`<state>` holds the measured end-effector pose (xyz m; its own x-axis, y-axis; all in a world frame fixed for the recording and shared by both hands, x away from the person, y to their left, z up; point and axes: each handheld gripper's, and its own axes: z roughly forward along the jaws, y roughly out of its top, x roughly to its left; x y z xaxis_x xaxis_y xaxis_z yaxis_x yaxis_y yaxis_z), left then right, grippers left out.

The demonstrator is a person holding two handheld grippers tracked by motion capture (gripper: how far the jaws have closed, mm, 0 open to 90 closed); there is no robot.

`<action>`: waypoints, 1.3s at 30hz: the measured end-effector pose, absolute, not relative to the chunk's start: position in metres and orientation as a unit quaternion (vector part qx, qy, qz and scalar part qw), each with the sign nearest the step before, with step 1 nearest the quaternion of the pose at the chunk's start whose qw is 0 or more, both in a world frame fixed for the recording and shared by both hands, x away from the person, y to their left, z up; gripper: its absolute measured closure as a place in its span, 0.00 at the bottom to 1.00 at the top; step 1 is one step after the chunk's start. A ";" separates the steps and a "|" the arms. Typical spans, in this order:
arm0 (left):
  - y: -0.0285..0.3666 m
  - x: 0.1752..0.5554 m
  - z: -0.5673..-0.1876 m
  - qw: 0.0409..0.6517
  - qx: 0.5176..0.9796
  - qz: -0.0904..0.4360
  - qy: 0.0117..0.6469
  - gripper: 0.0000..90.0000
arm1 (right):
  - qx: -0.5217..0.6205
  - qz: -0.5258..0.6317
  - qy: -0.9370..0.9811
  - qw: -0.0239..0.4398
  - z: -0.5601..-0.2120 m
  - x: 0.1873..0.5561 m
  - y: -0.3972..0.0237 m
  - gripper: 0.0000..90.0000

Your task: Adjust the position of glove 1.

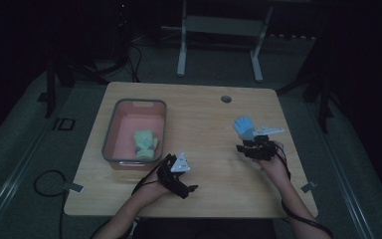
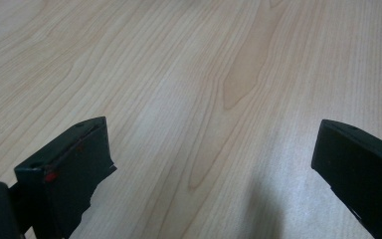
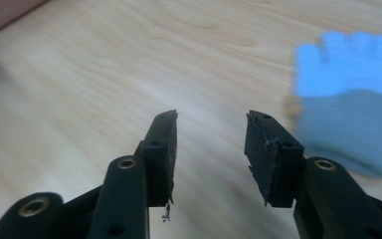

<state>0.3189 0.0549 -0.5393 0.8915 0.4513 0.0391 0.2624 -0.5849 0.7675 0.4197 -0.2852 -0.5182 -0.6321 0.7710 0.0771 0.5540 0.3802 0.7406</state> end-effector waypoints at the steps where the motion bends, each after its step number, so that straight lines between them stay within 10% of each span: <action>1: 0.056 0.318 -0.539 0.414 0.880 0.114 0.203 0.02 | 0.407 0.380 0.817 0.149 -0.518 0.424 -0.289 0.65; 28: 0.059 0.316 -0.543 0.422 0.873 0.120 0.211 0.02 | 0.465 0.320 0.809 0.164 -0.543 0.512 -0.300 0.62; 39: 0.061 0.316 -0.544 0.419 0.874 0.118 0.216 0.02 | 0.493 0.308 0.797 0.161 -0.539 0.508 -0.291 0.92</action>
<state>0.3165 0.0614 -0.5437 0.8795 0.4753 0.0250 0.2785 -0.5566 0.7827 0.5081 -0.2912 -0.5394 -0.4614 0.8859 0.0481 0.6877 0.3229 0.6502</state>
